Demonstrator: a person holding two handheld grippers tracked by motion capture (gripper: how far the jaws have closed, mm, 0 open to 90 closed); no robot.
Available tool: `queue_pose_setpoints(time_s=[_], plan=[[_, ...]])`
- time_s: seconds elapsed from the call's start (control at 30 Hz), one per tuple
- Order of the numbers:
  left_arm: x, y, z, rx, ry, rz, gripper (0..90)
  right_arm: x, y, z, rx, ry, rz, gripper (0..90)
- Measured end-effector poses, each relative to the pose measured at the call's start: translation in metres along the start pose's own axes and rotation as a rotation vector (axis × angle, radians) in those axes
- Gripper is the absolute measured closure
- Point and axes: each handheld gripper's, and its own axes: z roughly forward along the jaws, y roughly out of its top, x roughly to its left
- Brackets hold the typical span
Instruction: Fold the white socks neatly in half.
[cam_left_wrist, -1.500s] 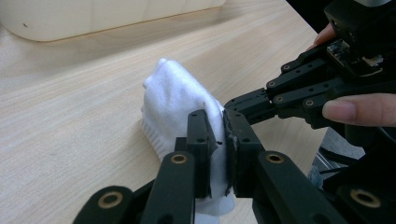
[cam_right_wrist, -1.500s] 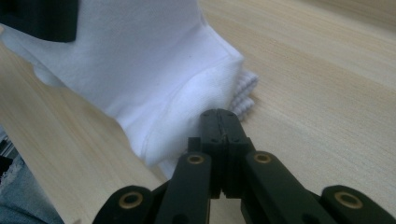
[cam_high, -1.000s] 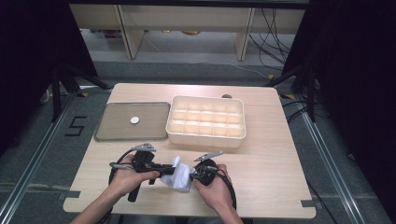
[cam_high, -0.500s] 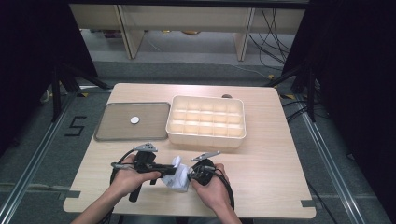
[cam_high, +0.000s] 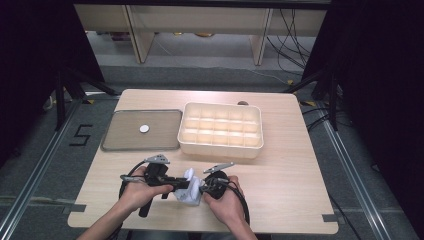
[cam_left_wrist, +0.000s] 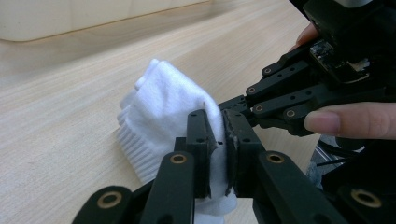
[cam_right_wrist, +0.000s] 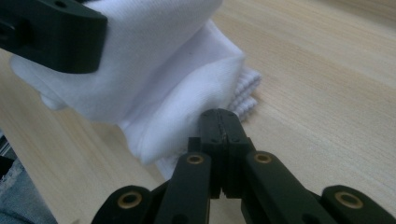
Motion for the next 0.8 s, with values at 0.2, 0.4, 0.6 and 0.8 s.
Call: queue_pose_setpoints(time_s=[0.2, 0.4, 0.6, 0.8], plan=[[-0.0005, -0.0007, 0.0023, 0.003, -0.007, 0.002, 80.8, 0.0007, 0.0007, 0.0006, -0.006, 0.007, -0.011, 90.0], [0.0002, -0.0015, 0.0038, 0.009, -0.016, 0.000, 80.8, 0.0020, 0.0008, 0.0001, 0.003, 0.007, -0.001, 90.0], [-0.0009, -0.0024, 0.0052, 0.009, -0.004, -0.001, 80.8, 0.0032, 0.0008, -0.0002, 0.012, 0.007, 0.008, 90.0], [0.0003, -0.0033, 0.0074, 0.018, -0.012, 0.004, 80.8, 0.0022, 0.0012, 0.0014, -0.004, 0.009, -0.021, 90.0]])
